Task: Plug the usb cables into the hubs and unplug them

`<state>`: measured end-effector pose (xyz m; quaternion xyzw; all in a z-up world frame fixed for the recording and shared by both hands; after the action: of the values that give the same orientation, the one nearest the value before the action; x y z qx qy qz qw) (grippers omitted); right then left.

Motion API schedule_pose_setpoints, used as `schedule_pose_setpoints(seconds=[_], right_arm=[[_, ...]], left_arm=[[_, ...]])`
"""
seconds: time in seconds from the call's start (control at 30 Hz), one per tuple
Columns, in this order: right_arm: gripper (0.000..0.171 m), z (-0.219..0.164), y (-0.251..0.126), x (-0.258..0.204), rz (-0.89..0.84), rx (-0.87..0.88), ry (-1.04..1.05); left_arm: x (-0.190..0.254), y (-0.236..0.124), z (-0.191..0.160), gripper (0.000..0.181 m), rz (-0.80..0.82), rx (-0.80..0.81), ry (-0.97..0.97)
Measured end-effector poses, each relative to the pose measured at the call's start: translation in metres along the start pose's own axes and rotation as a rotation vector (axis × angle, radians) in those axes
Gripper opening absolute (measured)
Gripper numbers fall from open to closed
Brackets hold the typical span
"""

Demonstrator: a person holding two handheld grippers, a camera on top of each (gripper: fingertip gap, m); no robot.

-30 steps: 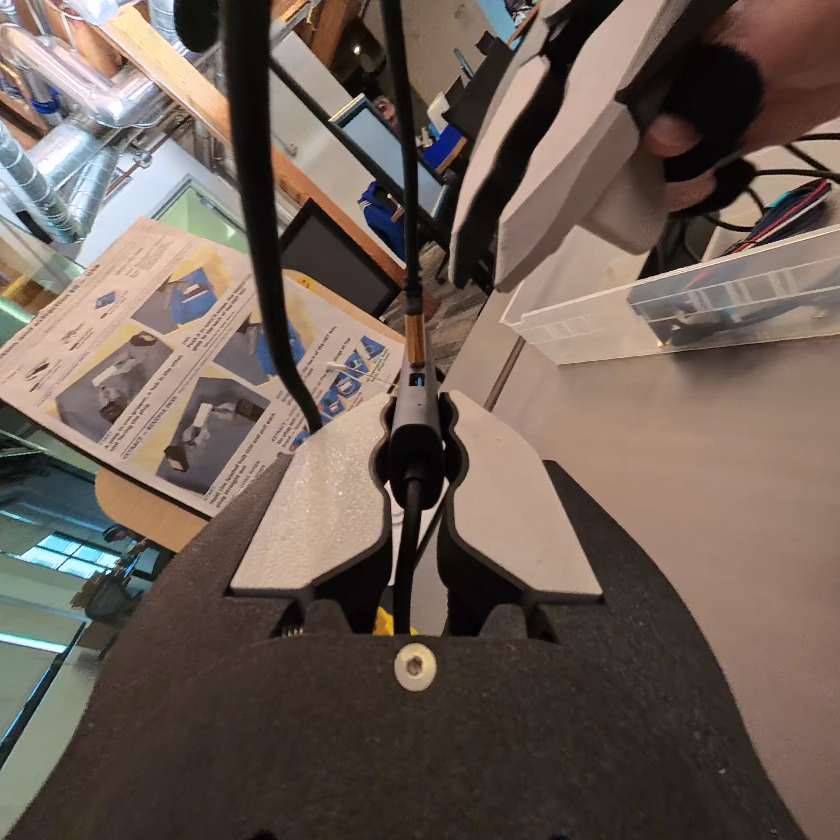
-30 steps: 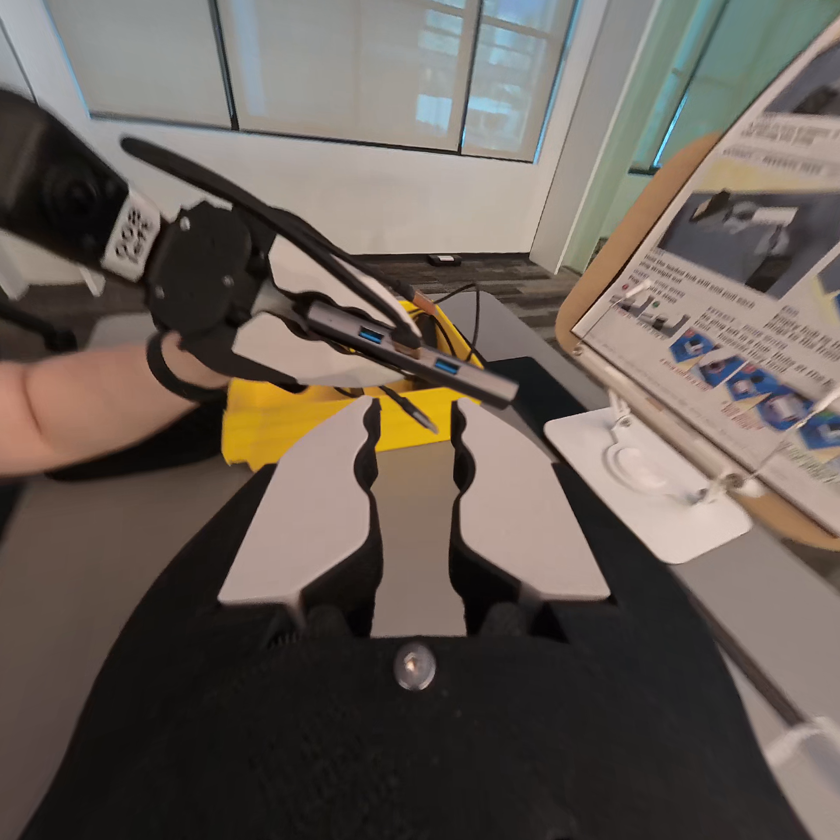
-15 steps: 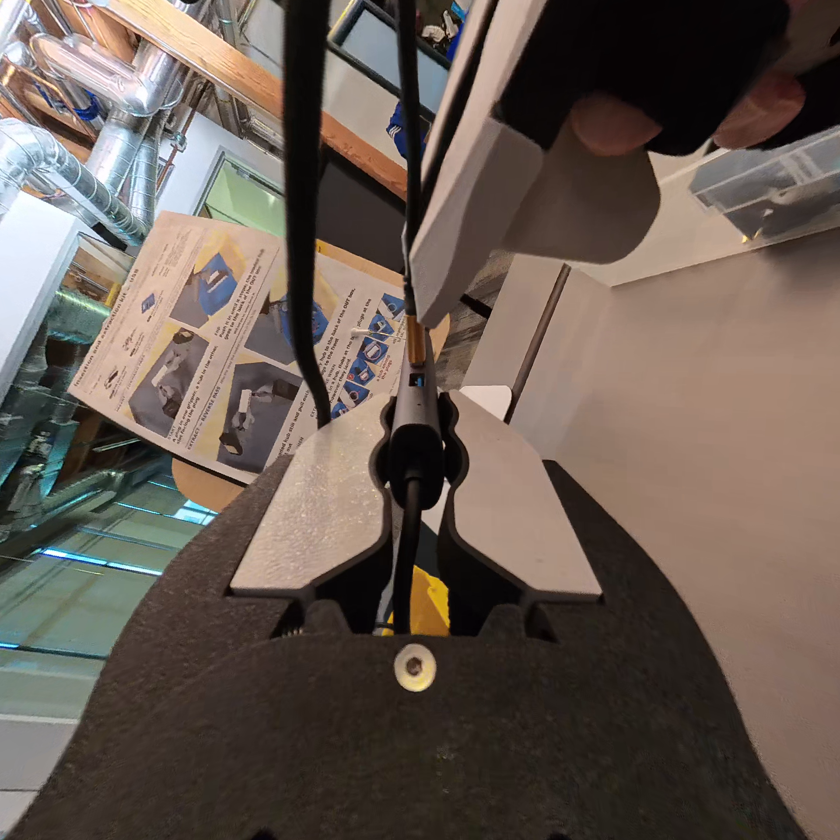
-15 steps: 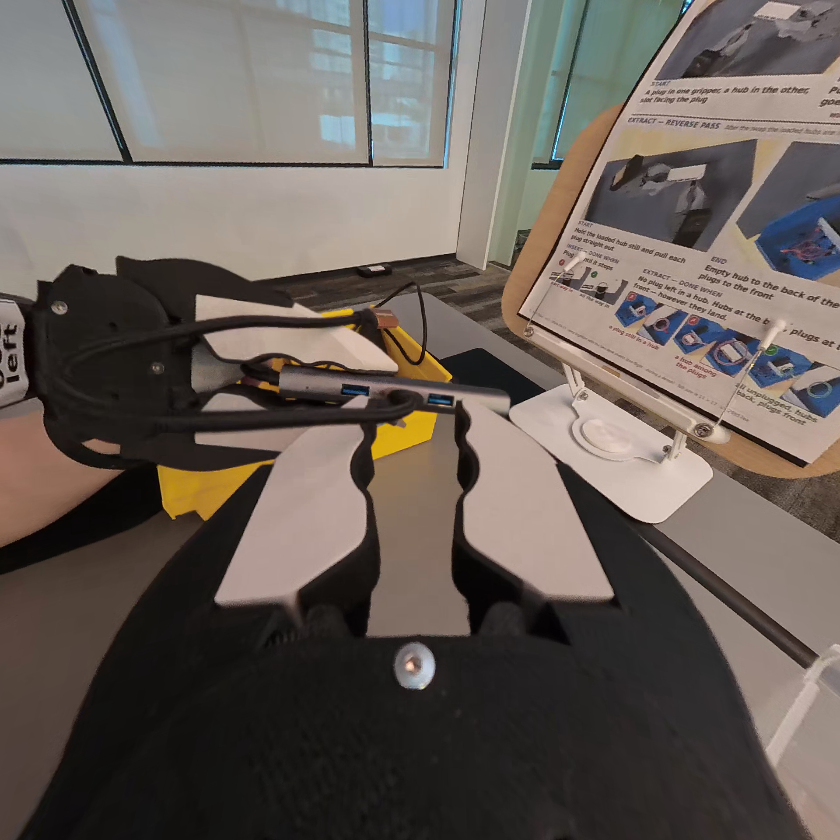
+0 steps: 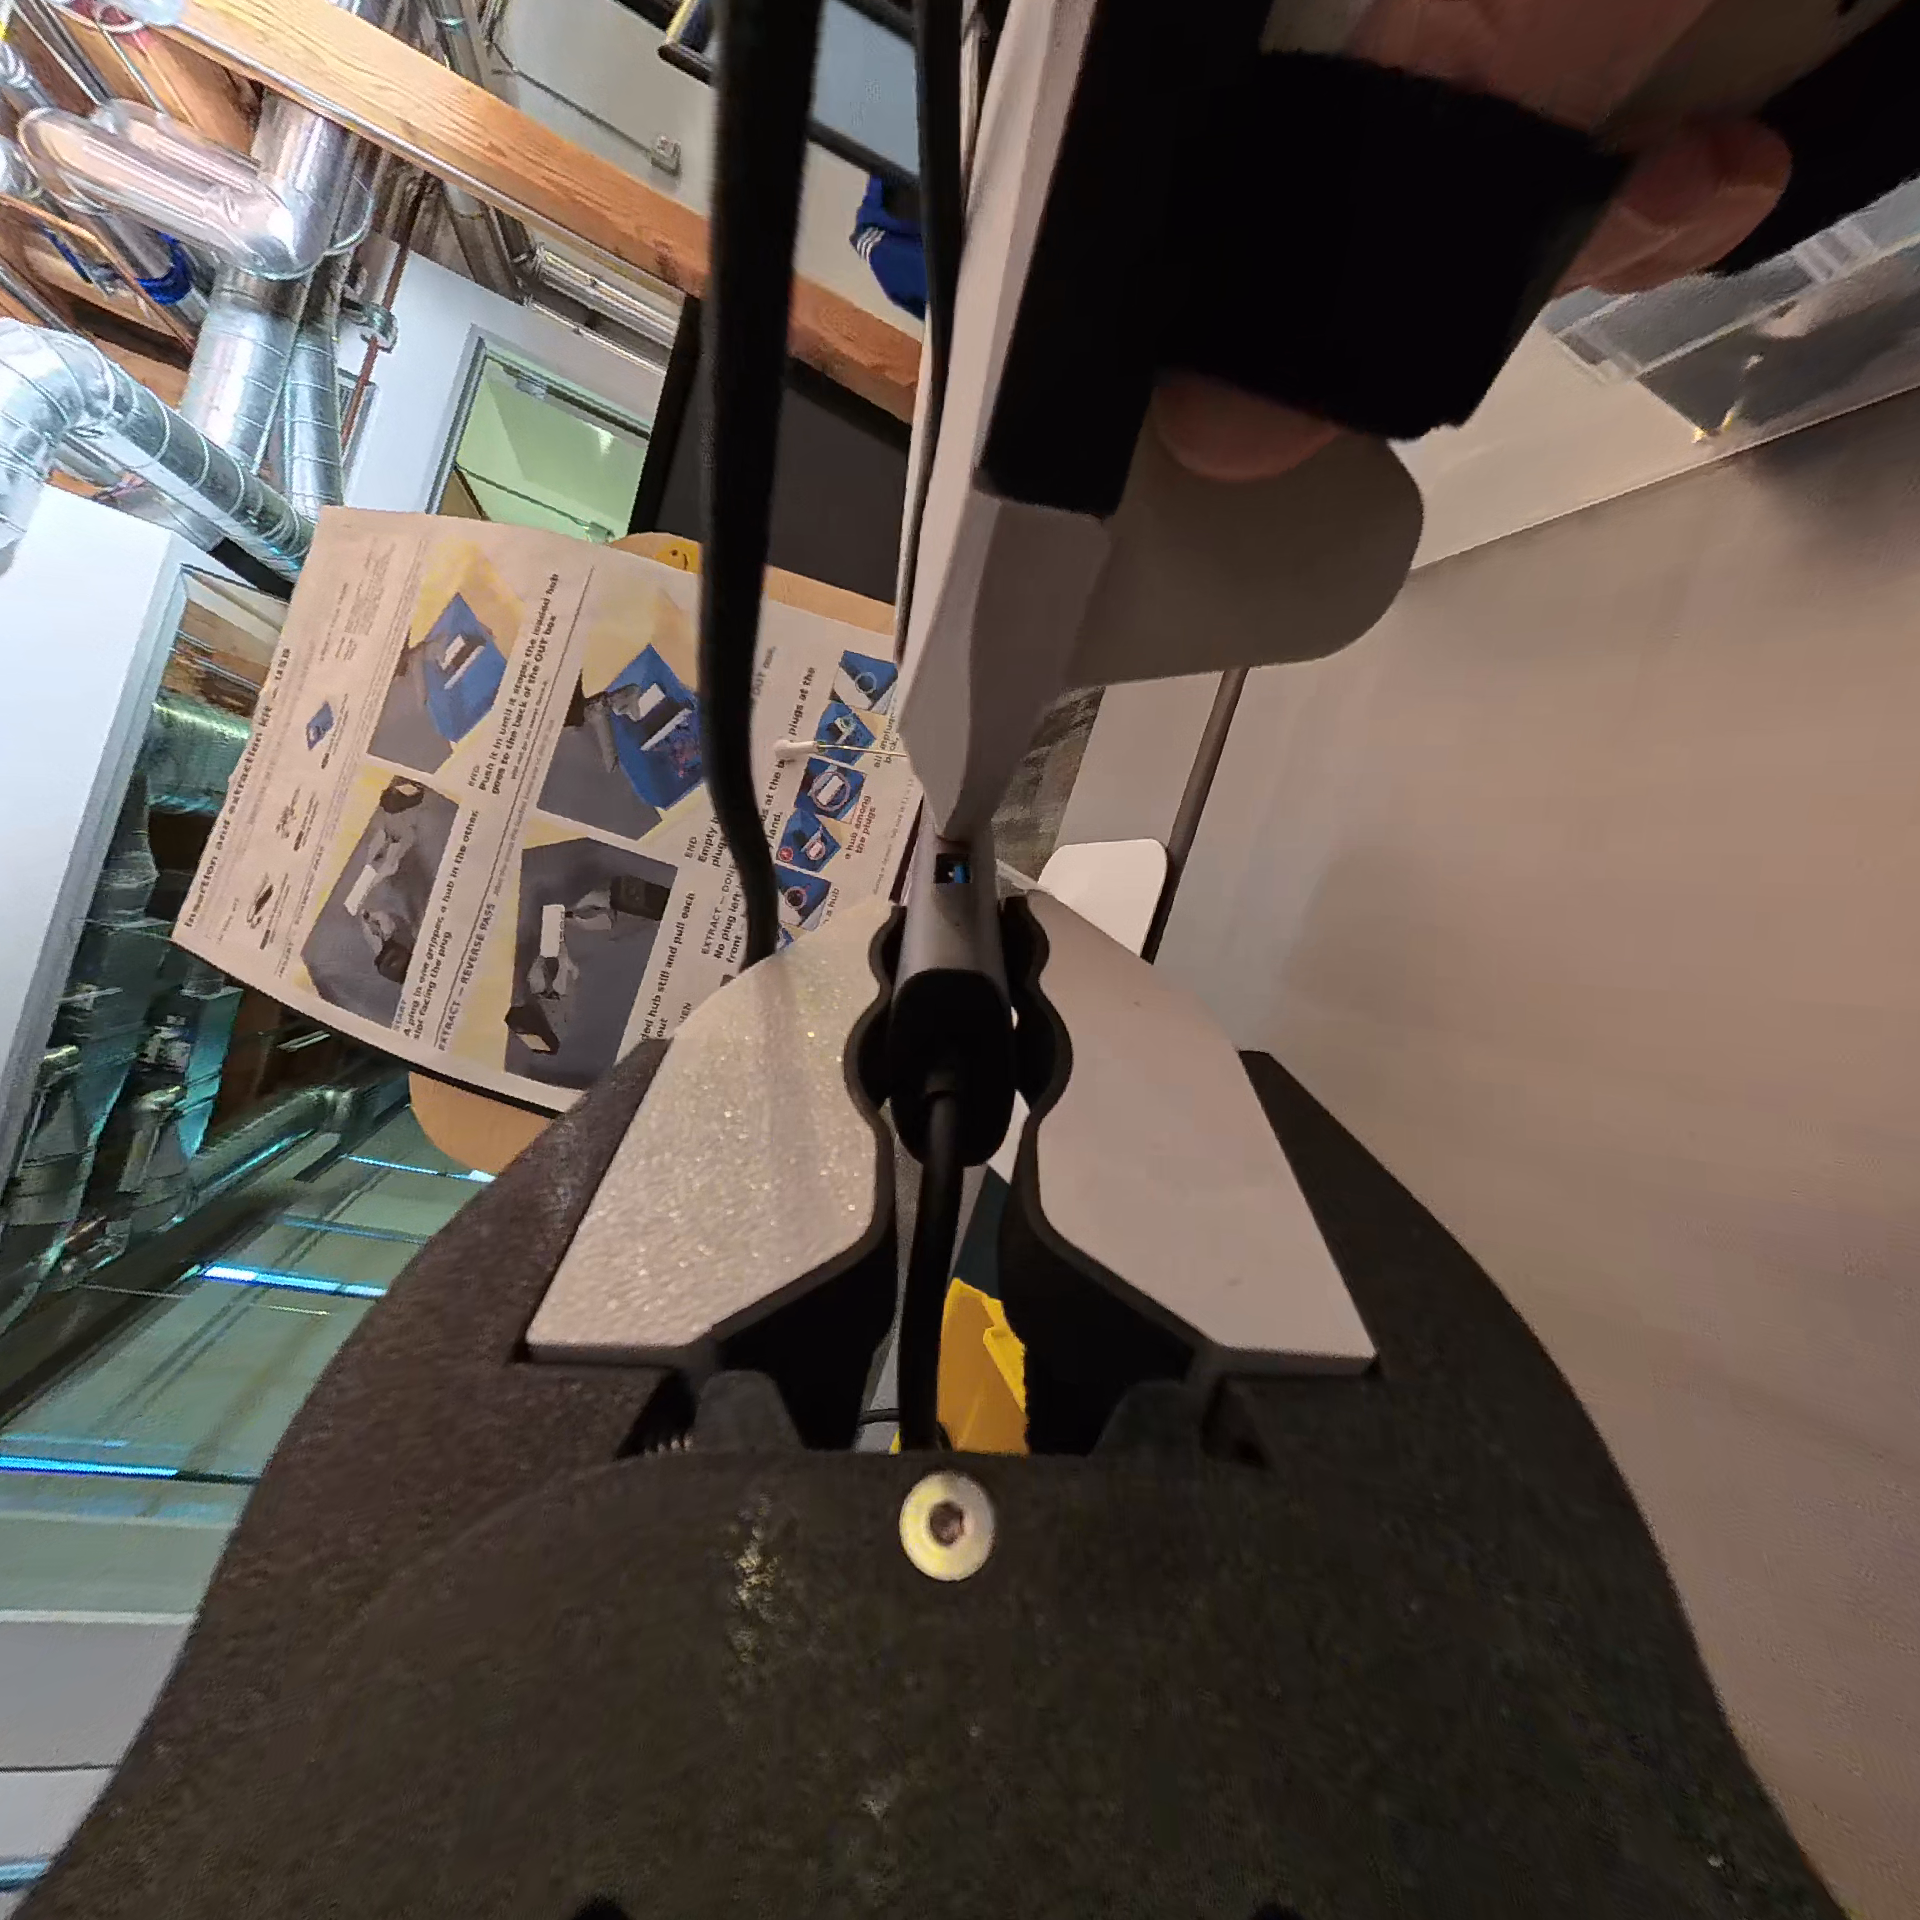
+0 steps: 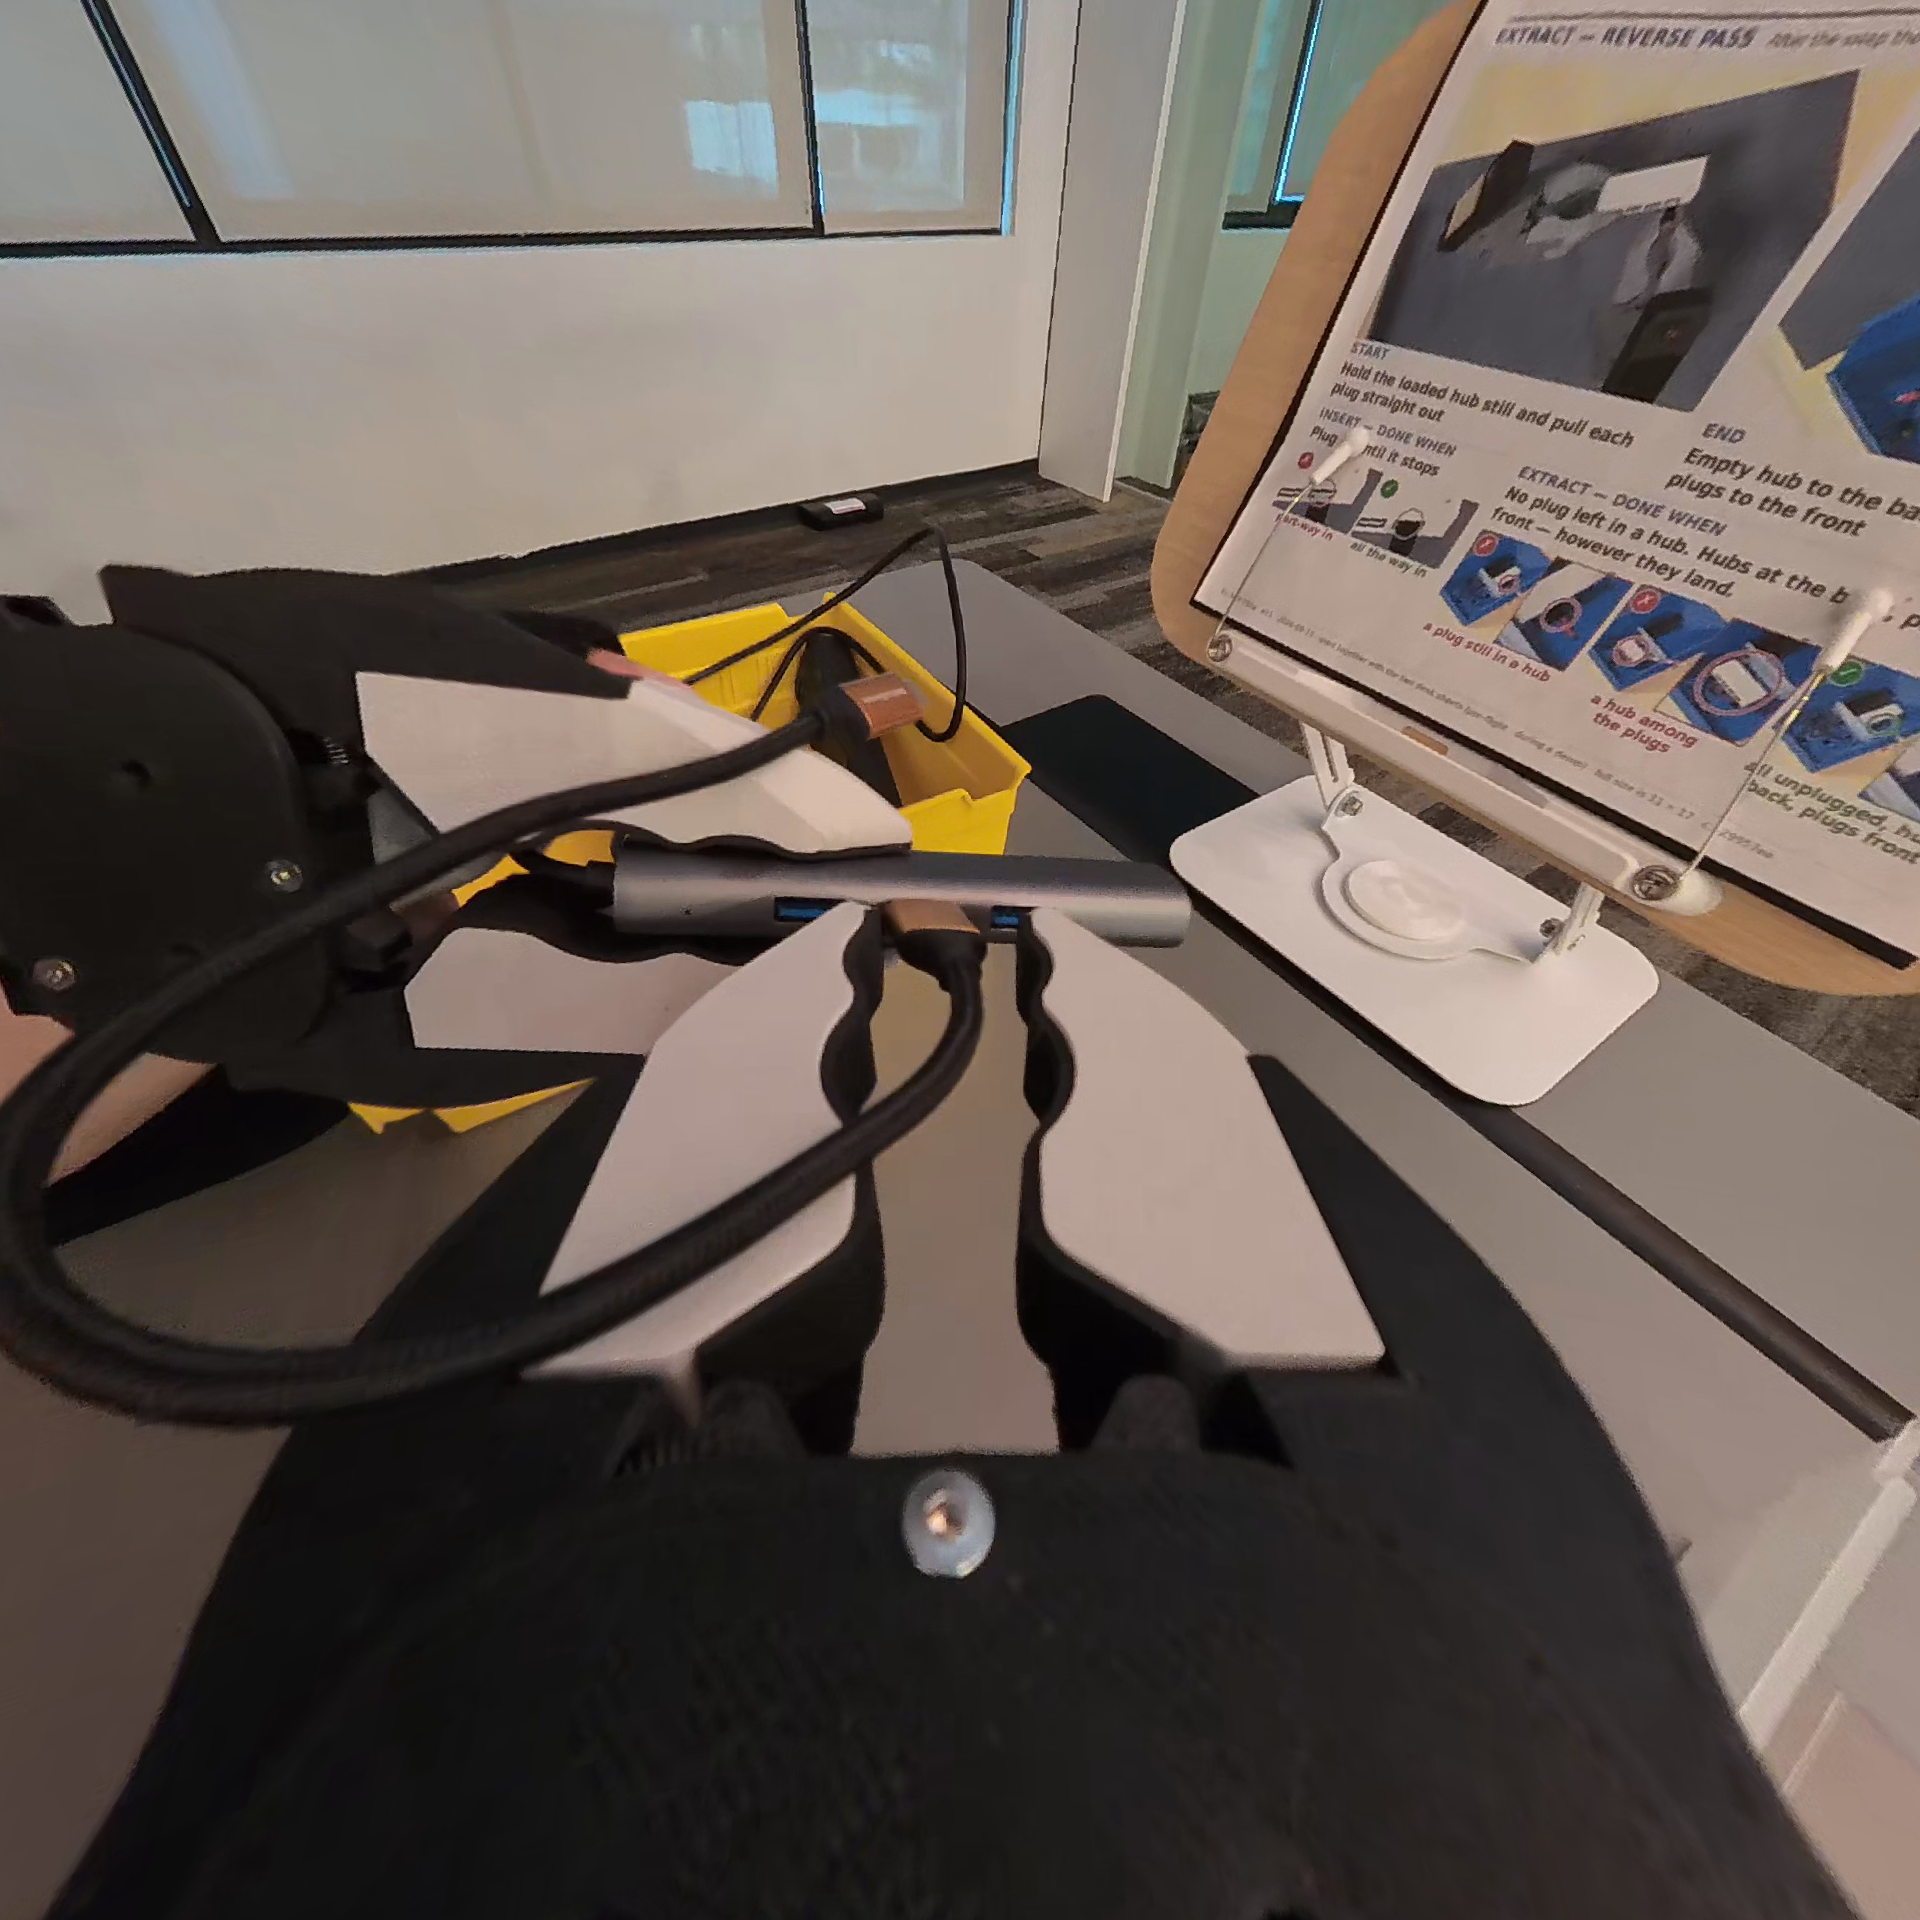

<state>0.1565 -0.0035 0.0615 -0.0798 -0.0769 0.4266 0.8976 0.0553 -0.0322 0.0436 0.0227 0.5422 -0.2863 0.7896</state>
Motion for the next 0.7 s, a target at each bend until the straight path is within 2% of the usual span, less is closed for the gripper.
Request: schedule_pose_setpoints(seconds=[0.2,0.7], right_arm=[[0.019,-0.0041,0.0034,-0.0001,0.005,-0.024,0.005],[0.017,-0.007,0.0053,0.002,0.015,-0.022,-0.009]], left_arm=[[0.0036,0.0035,-0.0007,0.018,0.021,-0.047,0.05],[0.0041,0.0072,-0.0035,0.018,0.009,-0.075,0.018]])
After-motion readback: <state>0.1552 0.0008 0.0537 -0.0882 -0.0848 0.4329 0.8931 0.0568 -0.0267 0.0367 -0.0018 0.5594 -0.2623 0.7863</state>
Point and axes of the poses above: each gripper's, where its closed fingertips meet, y out along the fingers, z out of its top, x = y × z across the jaws, the point moved 7 cm from there along -y, back along the fingers, and after that the axes turned 10 degrees about -z, right-handed, at the moved point
